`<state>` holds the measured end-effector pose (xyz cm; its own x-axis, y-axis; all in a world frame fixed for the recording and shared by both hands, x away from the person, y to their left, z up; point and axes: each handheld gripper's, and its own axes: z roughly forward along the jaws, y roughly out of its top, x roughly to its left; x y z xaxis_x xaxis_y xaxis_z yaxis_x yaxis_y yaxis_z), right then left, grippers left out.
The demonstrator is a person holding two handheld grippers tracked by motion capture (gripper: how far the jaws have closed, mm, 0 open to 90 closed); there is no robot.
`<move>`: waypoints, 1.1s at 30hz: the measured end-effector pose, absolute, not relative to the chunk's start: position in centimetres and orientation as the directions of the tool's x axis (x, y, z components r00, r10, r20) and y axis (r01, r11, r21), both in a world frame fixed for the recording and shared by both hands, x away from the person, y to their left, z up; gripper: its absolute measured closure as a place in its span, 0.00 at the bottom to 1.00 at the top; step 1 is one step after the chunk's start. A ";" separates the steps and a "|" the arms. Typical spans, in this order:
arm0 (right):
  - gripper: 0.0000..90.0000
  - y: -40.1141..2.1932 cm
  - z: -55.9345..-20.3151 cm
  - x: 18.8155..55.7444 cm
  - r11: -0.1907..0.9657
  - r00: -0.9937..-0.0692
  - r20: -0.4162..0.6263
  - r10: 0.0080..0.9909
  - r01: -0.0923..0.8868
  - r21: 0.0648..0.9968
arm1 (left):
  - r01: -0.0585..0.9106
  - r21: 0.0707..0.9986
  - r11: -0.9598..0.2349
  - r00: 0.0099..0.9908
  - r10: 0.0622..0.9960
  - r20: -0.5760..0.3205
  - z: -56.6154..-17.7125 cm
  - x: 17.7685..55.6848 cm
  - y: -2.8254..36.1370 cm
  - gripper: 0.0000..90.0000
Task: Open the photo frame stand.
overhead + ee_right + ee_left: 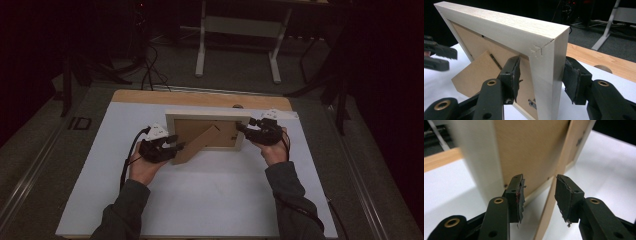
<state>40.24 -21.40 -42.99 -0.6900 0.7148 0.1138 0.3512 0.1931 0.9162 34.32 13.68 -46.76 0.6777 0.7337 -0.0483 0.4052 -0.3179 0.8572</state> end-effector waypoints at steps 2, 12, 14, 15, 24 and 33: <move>0.55 -21.4 -43.0 40.2 0.194 -0.690 0.111 0.715 0.349 0.917 | 0.407 0.848 -0.338 0.685 0.728 -0.039 -46.9 34.4 13.2 0.69; 0.55 -21.4 -43.0 39.8 0.197 -0.688 0.100 0.718 0.339 0.920 | 0.405 0.814 -0.416 0.713 0.701 0.003 -47.4 34.3 11.5 0.79; 0.55 -21.4 -43.1 39.7 0.196 -0.689 0.099 0.718 0.337 0.921 | 0.401 0.813 -0.423 0.716 0.698 0.010 -47.4 34.3 11.3 0.82; 0.55 -21.4 -43.1 39.6 0.197 -0.690 0.098 0.717 0.336 0.921 | 0.400 0.811 -0.427 0.716 0.698 0.015 -47.4 34.2 11.2 0.84; 0.54 -21.4 -43.1 39.2 0.190 -0.686 0.109 0.720 0.345 0.919 | 0.371 0.799 -0.473 0.705 0.704 0.090 -47.3 34.0 10.8 0.94; 0.59 -20.9 -43.4 38.9 0.188 -0.686 0.110 0.719 0.344 0.920 | 0.386 0.797 -0.465 0.680 0.727 0.095 -47.1 34.4 11.7 0.93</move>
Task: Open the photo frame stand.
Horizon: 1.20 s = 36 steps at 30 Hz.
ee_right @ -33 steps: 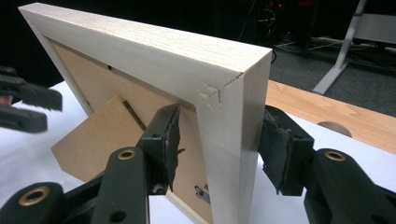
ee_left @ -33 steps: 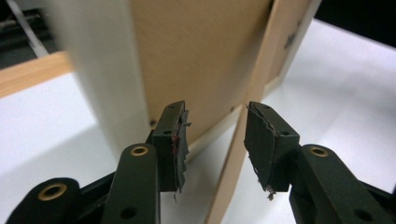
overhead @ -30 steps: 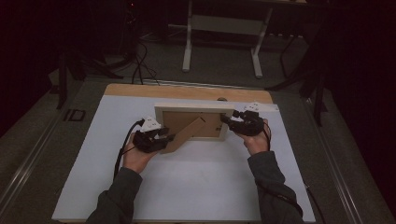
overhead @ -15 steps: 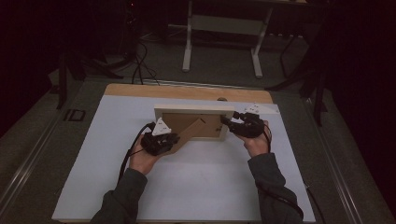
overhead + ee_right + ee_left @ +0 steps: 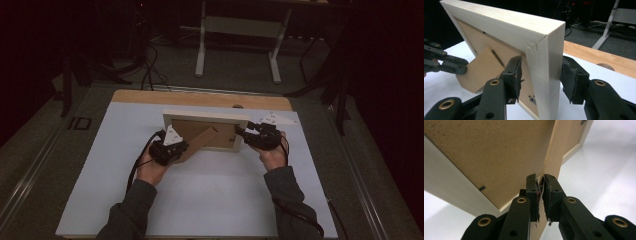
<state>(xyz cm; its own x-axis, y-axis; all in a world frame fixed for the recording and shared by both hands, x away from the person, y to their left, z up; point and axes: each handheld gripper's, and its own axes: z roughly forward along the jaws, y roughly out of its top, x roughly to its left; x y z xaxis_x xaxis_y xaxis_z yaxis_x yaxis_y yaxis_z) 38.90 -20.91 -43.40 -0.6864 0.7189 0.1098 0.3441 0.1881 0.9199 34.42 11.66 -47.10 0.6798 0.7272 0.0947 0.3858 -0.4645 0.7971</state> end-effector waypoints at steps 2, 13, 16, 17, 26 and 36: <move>0.60 -20.9 -43.4 38.9 0.190 -0.688 0.108 0.718 0.343 0.920 | 0.394 0.801 -0.450 0.673 0.735 0.083 -47.1 34.5 11.9 0.93; 0.61 -20.8 -43.9 38.6 0.206 -0.706 0.108 0.700 0.344 0.916 | 0.418 0.821 -0.390 0.698 0.716 -0.015 -47.1 33.6 12.6 0.96; 0.61 -20.8 -43.9 38.5 0.210 -0.712 0.105 0.694 0.340 0.917 | 0.424 0.827 -0.369 0.705 0.708 -0.046 -47.2 33.0 12.7 0.96; 0.61 -20.8 -44.0 38.4 0.211 -0.715 0.105 0.691 0.338 0.917 | 0.427 0.828 -0.363 0.707 0.705 -0.055 -47.2 32.9 12.7 0.96; 0.60 -21.0 -44.4 37.8 0.229 -0.736 0.093 0.670 0.324 0.918 | 0.424 0.840 -0.339 0.736 0.669 -0.101 -47.6 31.4 12.6 0.97; 0.59 -21.0 -44.6 37.1 0.248 -0.754 0.079 0.652 0.311 0.917 | 0.422 0.837 -0.348 0.757 0.643 -0.114 -47.9 30.3 12.3 0.97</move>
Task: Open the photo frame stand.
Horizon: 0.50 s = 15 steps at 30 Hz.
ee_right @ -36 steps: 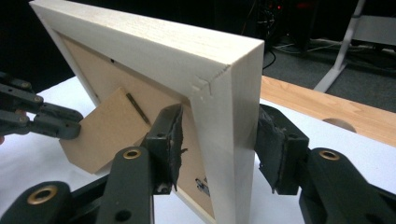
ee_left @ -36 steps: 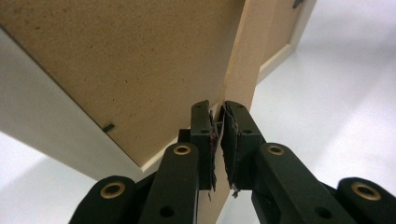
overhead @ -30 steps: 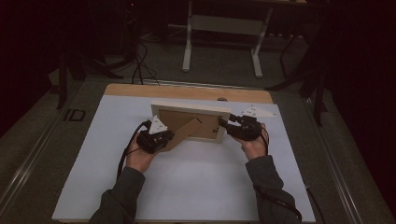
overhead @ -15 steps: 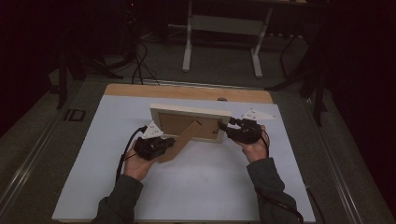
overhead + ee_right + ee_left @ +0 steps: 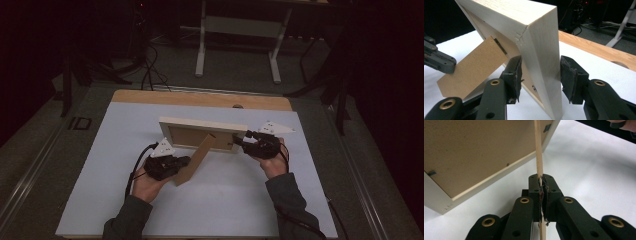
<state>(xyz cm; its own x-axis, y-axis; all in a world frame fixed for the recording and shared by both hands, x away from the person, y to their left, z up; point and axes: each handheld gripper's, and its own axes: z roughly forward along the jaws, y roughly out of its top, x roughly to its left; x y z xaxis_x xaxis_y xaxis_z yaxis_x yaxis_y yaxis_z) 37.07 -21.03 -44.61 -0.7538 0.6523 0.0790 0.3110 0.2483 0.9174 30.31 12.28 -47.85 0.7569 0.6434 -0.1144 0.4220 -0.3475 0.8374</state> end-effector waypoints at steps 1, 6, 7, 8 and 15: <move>0.59 -21.1 -44.7 37.0 0.247 -0.756 0.079 0.649 0.308 0.919 | 0.422 0.837 -0.348 0.757 0.643 -0.115 -47.9 30.2 12.3 0.97; 0.58 -21.1 -44.9 36.5 0.247 -0.762 0.075 0.644 0.299 0.922 | 0.414 0.835 -0.364 0.765 0.635 -0.103 -48.1 29.7 12.0 0.97; 0.58 -21.1 -45.0 36.4 0.250 -0.762 0.073 0.644 0.300 0.921 | 0.414 0.834 -0.365 0.767 0.633 -0.103 -48.1 29.6 12.0 0.97; 0.58 -21.0 -45.0 36.3 0.255 -0.763 0.068 0.643 0.297 0.920 | 0.416 0.833 -0.365 0.767 0.633 -0.105 -48.2 29.5 12.0 0.97; 0.57 -21.1 -45.3 35.8 0.267 -0.773 0.058 0.632 0.287 0.920 | 0.415 0.833 -0.366 0.768 0.631 -0.105 -48.5 29.2 12.0 0.97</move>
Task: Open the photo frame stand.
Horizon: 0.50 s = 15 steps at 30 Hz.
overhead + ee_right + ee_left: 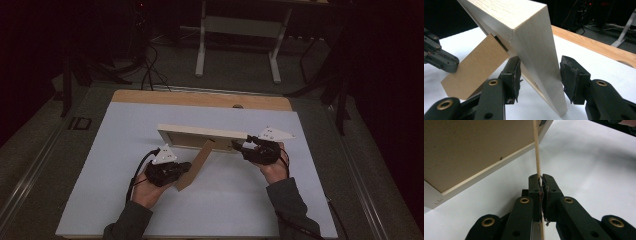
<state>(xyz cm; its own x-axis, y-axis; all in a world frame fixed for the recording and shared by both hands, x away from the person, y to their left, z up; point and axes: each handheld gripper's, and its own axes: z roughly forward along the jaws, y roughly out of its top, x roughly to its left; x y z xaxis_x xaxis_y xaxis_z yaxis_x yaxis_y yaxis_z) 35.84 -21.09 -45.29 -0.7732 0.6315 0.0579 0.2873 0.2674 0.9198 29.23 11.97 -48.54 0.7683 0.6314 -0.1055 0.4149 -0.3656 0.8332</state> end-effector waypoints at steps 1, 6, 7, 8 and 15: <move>0.57 -21.1 -45.3 35.8 0.267 -0.773 0.057 0.632 0.287 0.920 | 0.415 0.833 -0.365 0.768 0.631 -0.106 -48.6 29.2 12.0 0.97; 0.57 -21.1 -45.3 35.7 0.266 -0.772 0.058 0.633 0.287 0.920 | 0.415 0.833 -0.366 0.770 0.629 -0.107 -48.6 29.2 12.0 0.97; 0.57 -21.1 -45.4 35.7 0.266 -0.772 0.058 0.633 0.288 0.920 | 0.413 0.833 -0.367 0.771 0.628 -0.105 -48.6 29.2 12.0 0.96; 0.57 -21.2 -45.4 35.7 0.267 -0.773 0.059 0.632 0.289 0.920 | 0.412 0.834 -0.368 0.771 0.628 -0.103 -48.6 29.2 12.0 0.96; 0.57 -21.7 -45.5 35.6 0.259 -0.763 0.071 0.643 0.303 0.917 | 0.416 0.848 -0.329 0.767 0.628 -0.133 -48.3 29.3 12.6 0.89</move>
<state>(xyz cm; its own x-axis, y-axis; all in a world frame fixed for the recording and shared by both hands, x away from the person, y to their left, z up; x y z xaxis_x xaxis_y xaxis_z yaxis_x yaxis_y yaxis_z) 35.58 -21.68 -45.54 -0.7627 0.6429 0.0707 0.3031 0.2586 0.9172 29.28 12.61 -48.31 0.7670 0.6277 -0.1328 0.4162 -0.3292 0.8476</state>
